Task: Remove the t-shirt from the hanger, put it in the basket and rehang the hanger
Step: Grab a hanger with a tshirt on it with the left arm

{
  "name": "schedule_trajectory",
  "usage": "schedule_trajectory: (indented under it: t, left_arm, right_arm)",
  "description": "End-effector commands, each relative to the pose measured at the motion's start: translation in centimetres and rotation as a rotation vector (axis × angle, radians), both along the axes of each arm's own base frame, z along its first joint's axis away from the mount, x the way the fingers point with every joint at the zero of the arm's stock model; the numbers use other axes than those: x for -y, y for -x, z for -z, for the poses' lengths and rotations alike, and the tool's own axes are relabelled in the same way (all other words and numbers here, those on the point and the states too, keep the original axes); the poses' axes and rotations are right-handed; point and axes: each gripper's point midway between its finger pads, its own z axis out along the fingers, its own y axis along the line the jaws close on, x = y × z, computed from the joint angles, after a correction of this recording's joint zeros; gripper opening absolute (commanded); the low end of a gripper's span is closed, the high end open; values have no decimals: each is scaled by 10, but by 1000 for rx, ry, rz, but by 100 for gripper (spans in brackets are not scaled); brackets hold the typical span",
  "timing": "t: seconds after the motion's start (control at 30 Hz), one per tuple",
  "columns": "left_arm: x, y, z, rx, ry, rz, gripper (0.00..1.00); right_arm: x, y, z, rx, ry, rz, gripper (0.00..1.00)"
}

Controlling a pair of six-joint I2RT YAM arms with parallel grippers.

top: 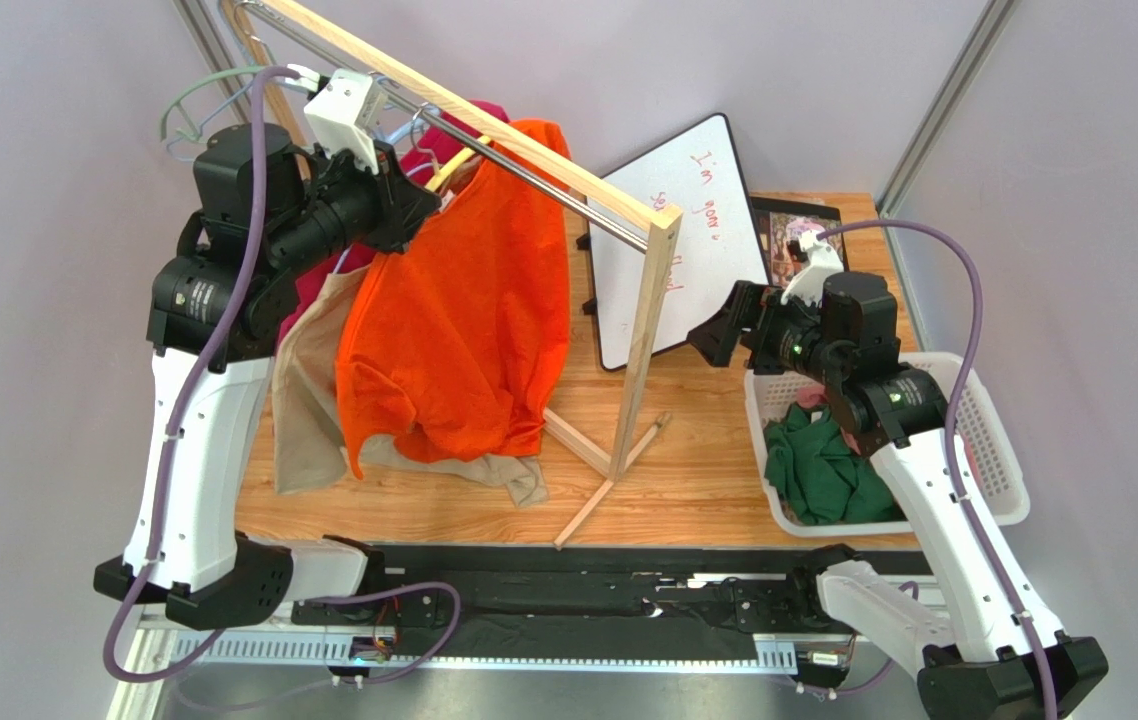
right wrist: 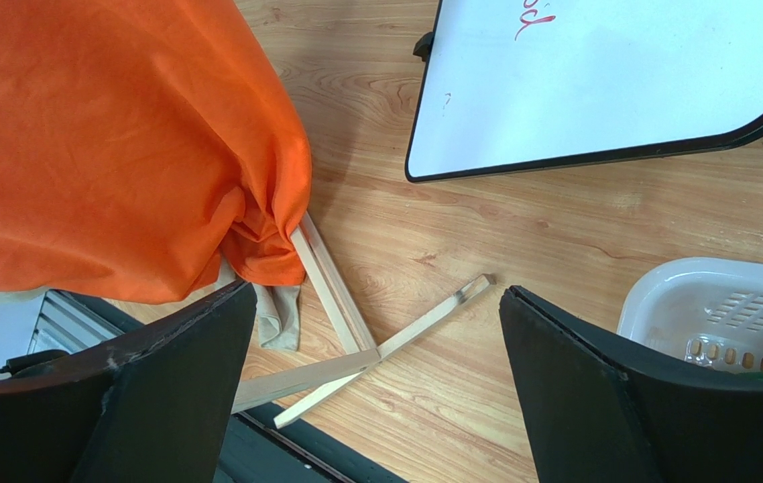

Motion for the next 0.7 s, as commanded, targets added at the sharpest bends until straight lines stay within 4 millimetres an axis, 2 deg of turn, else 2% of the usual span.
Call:
schedule_trajectory:
  t: [0.0,0.1,0.13,0.23,0.3,0.33,0.4,0.43,0.5,0.57,0.6,0.63,0.67]
  left_arm:
    - [-3,8,-20,64,23,3,12]
    - [-4,12,-31,80,45,0,1]
    - [-4,14,-36,92,60,8,0]
    - [-6,19,-49,116,123,9,0]
    - [-6,16,-47,100,167,3,0]
    - [-6,20,-57,139,195,6,0]
    - [-5,21,-55,132,249,11,0]
    - [-4,21,-64,174,276,18,0]
    - [-3,21,-61,156,325,25,0]
    - [-3,23,-70,185,367,36,0]
    - [-2,26,-66,183,379,49,0]
    - [-2,28,-75,229,401,63,0]
    - [-2,24,-67,207,429,60,0]
  right_arm:
    - [-2,-5,-8,47,-1,-7,98]
    - [-1,-5,-7,44,2,-2,98]
    - [0,-5,-7,42,2,1,98]
    - [0,-4,-7,44,1,6,98]
    - [1,-4,-8,46,-1,9,98]
    - [1,-3,-8,47,-2,9,98]
    - [1,-3,-9,48,-3,9,98]
    - [1,-3,-8,47,-1,10,98]
    - [3,-3,-8,44,1,18,98]
    - [4,-1,-7,44,7,19,98]
    - [4,-1,-8,48,8,20,98]
    - [5,0,-8,48,9,21,98]
    - [6,0,-8,48,12,26,98]
